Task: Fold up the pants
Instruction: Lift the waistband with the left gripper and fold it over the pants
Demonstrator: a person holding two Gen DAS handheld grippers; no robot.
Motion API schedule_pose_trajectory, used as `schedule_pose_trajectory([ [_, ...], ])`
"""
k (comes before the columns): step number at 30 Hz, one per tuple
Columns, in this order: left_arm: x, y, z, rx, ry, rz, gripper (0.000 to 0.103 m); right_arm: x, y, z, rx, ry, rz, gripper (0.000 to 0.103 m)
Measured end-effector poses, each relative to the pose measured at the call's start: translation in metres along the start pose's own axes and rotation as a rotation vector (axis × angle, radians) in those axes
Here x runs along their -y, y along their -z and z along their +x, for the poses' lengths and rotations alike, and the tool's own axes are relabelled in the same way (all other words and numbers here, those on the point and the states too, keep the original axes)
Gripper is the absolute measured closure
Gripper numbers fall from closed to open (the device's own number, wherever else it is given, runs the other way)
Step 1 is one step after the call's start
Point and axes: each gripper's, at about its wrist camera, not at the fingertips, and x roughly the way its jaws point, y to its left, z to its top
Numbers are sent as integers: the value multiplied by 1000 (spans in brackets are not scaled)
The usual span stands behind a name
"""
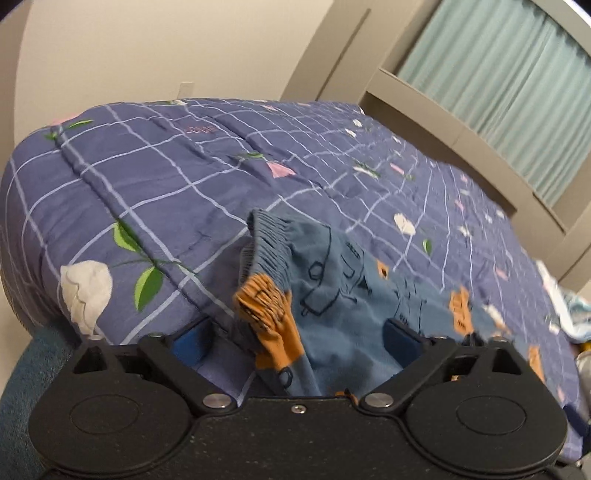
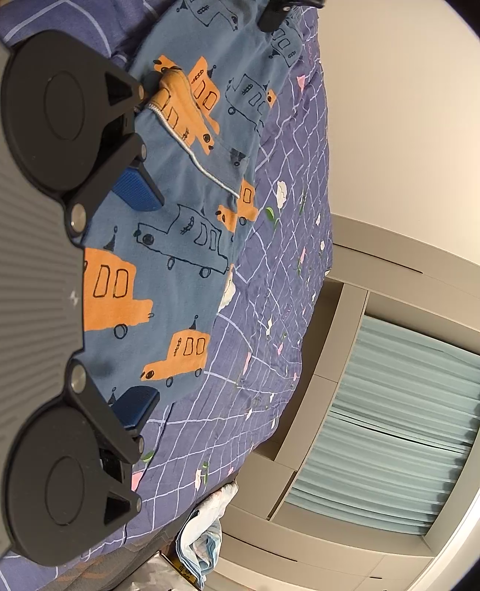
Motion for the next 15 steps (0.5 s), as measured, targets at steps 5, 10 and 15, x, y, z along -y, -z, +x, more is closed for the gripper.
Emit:
schedule_pose_trajectory([
  [5, -4, 0, -4, 13, -44, -39, 43, 1, 1, 0, 3, -3, 7, 0],
  [10, -1, -4, -5, 11, -56, -14, 83, 1, 1, 1, 4, -7, 13, 0],
  [15, 14, -10, -16, 52, -37, 35, 87, 1, 1, 0, 7, -10, 20, 0],
])
